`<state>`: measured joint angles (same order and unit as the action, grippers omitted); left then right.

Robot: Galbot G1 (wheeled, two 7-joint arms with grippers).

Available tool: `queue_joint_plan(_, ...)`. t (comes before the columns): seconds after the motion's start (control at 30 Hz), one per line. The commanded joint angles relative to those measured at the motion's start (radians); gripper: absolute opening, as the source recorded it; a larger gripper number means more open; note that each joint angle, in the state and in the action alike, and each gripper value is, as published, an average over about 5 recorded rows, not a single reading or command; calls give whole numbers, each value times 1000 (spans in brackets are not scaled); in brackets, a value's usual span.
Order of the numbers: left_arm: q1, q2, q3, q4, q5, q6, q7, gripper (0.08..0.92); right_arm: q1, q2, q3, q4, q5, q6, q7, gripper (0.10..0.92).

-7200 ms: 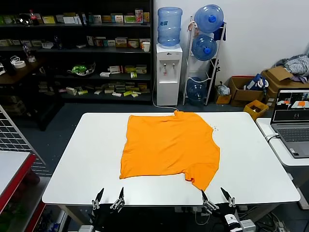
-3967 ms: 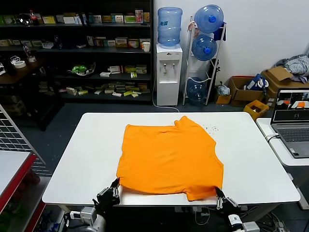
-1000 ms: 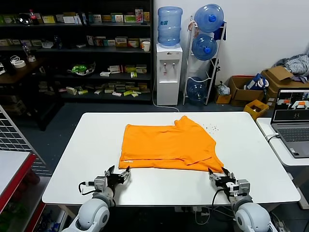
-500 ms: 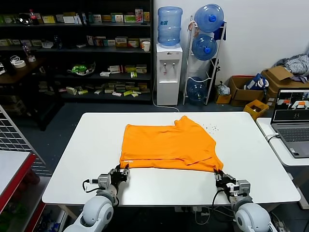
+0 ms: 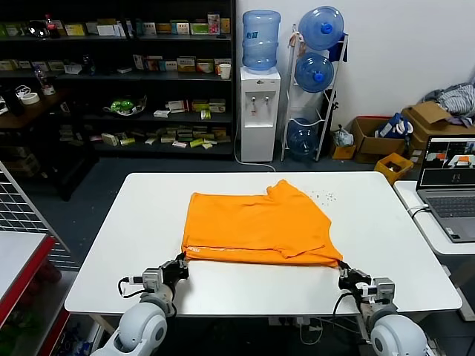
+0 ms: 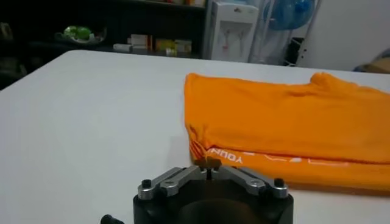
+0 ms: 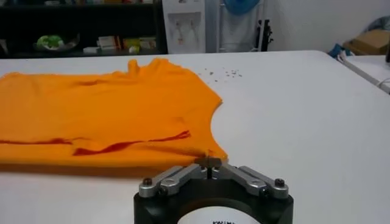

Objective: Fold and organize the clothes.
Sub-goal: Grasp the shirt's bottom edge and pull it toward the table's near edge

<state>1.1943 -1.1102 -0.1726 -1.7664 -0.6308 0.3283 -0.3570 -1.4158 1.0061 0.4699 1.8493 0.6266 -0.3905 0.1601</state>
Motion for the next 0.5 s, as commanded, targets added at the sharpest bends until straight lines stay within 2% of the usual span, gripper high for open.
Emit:
queue_joint_plan(0.03,109,115,-43,-189,-129,25,-37,94,-113,-54,23,125,62,-25,29,125)
queue_joint_plan(0.2,192,148,-61,-256,-159,37,-52,94,-216,-61,26,196,63,-56,46,125)
queue_joint_plan(0.37,256,142,-66,-272,-152,36,-54,94,-306,-56,37,237,35,-71,66,131)
queue_joint_plan(0.5,287,131,-70,-277,-148,39,-50,115,-342,-52,48,252,-16,-72,70,217)
